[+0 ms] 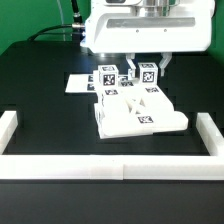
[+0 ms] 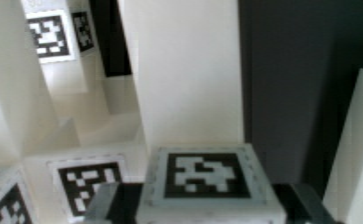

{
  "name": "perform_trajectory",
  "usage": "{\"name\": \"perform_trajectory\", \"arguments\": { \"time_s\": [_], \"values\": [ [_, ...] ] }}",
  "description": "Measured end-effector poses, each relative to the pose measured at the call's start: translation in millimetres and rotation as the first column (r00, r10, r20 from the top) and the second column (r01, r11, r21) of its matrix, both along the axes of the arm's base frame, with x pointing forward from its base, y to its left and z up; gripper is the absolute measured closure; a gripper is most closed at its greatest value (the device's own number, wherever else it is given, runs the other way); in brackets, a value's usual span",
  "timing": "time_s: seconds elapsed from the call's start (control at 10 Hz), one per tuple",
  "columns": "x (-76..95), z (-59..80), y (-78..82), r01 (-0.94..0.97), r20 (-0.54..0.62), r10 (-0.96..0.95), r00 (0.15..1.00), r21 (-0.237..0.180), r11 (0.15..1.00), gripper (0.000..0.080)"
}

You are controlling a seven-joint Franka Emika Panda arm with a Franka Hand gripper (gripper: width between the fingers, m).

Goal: Assemble chair

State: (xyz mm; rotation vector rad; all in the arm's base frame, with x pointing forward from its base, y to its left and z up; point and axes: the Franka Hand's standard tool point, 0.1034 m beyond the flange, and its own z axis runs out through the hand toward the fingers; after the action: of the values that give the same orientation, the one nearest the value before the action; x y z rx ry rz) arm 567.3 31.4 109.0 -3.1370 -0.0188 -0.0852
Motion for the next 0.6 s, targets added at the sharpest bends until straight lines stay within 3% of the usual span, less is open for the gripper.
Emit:
{"name": "perform_trajectory", "arguments": {
  "time_s": [0.6],
  "values": [
    [-0.3,-0.8,0.6,0.405,-0.008,-0.405,0.914,0.023,0.914,0.0528]
  ]
}}
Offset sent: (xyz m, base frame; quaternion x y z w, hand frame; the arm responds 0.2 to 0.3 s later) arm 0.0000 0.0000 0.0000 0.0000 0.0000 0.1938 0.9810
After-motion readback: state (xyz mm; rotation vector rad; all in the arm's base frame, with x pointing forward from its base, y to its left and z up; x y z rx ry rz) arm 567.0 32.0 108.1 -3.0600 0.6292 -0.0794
